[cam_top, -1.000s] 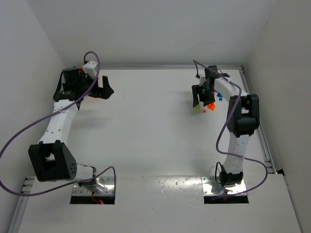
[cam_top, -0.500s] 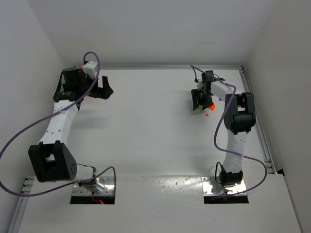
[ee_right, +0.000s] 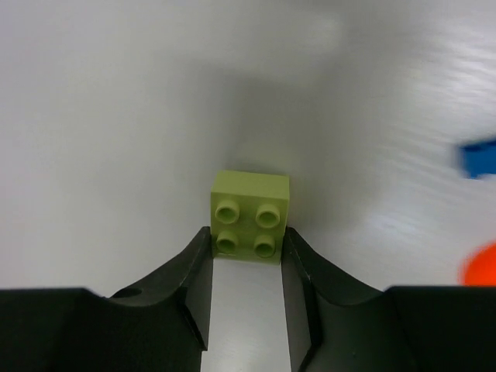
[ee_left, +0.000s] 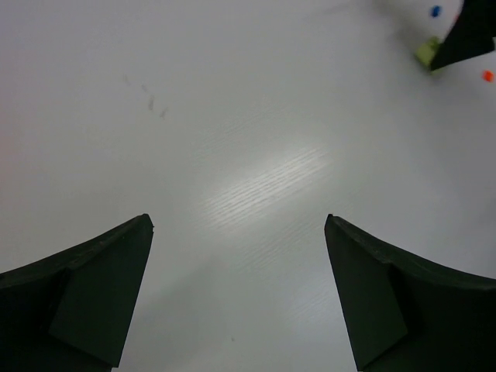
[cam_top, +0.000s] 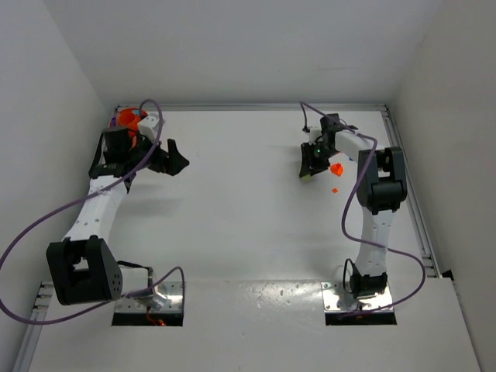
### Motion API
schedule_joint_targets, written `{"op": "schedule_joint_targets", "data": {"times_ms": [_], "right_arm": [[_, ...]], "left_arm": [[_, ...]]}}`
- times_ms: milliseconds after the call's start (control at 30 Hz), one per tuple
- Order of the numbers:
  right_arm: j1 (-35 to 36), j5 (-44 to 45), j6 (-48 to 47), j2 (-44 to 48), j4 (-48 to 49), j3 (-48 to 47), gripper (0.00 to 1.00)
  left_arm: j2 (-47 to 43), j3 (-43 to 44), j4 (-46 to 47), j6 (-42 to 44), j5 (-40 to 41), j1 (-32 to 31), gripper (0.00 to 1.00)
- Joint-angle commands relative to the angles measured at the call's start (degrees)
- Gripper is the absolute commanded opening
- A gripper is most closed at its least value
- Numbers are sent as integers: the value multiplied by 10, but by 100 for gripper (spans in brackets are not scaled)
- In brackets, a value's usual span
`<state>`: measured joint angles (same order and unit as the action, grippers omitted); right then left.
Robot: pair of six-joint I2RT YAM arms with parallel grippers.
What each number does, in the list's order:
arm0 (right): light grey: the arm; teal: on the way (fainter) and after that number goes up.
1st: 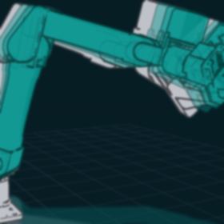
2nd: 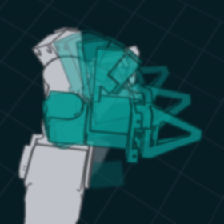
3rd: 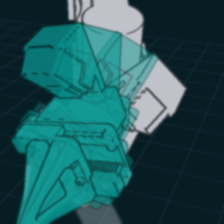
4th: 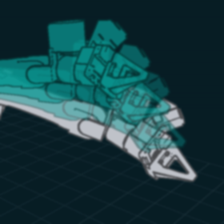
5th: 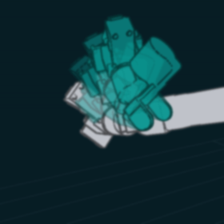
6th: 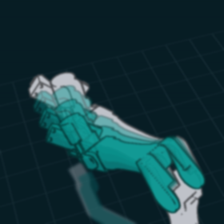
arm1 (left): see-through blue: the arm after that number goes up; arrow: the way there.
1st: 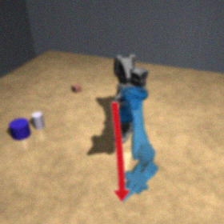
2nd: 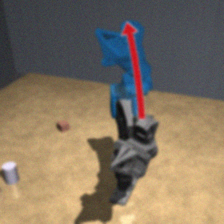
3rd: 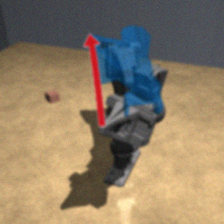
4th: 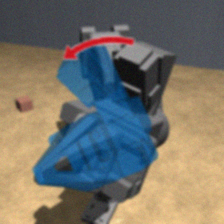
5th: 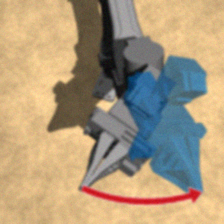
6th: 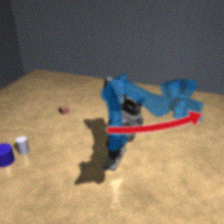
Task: Sort the legos into containers by color
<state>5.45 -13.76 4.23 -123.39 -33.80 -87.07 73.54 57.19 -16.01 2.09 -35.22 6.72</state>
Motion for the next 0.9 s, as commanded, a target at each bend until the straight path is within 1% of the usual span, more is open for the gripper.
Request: {"op": "schedule_joint_targets", "data": {"times_ms": [0, 33, 67, 100, 133, 167, 200, 233, 267, 367, 400, 467, 500, 567, 600, 667, 700, 800, 867], "right_arm": [[8, -242, -68, 20, -57, -19, 12], [14, -291, -113, 5, -129, -56, 12], [14, -339, -143, -9, -173, -81, 12], [24, -381, -183, -27, -234, -113, 12], [42, -450, -230, -50, -378, -188, 12], [51, -494, -340, -101, -459, -230, 10], [61, -513, -325, -112, -470, -245, 10], [68, -521, -325, -107, -470, -239, 10], [82, -534, -331, -99, -470, -230, 10], [116, -527, -331, -84, -470, -230, 10], [132, -538, -331, -79, -470, -230, 10], [145, -560, -325, -79, -470, -224, 9], [150, -560, -318, -79, -470, -224, 9], [160, -573, -312, -74, -470, -217, 9], [168, -573, -306, -74, -470, -217, 9], [177, -581, -306, -63, -470, -204, 9], [191, -581, -306, -62, -470, -197, 9], [214, -587, -306, -50, -470, -184, 8], [225, -587, -301, -50, -470, -184, 8]], "left_arm": [[-23, -15, 52, 9, -181, 8, 99], [-23, -24, 52, 14, -228, 8, 99], [-23, -24, 62, 14, -229, 1, 99], [-23, -24, 63, 14, -250, -5, 99], [-28, -24, 63, 22, -263, -20, 99], [-28, -24, 68, 22, -287, -28, 99], [-28, -24, 68, 22, -297, -39, 99], [-23, -24, 68, 22, -303, -50, 99], [-23, -17, 58, 29, -303, -77, 99], [-17, 5, 4, 99, -286, -123, 99], [-9, 11, -13, 147, -279, -149, 97], [-4, 21, -66, 199, -254, -172, 95], [2, 27, -78, 243, -245, -193, 94], [8, 27, -116, 289, -219, -208, 91], [8, 27, -129, 342, -219, -214, 88], [13, 27, -172, 402, -206, -222, 86], [13, 27, -185, 451, -206, -229, 83], [13, 21, -199, 488, -194, -235, 76], [13, 14, -199, 519, -194, -240, 72]]}}
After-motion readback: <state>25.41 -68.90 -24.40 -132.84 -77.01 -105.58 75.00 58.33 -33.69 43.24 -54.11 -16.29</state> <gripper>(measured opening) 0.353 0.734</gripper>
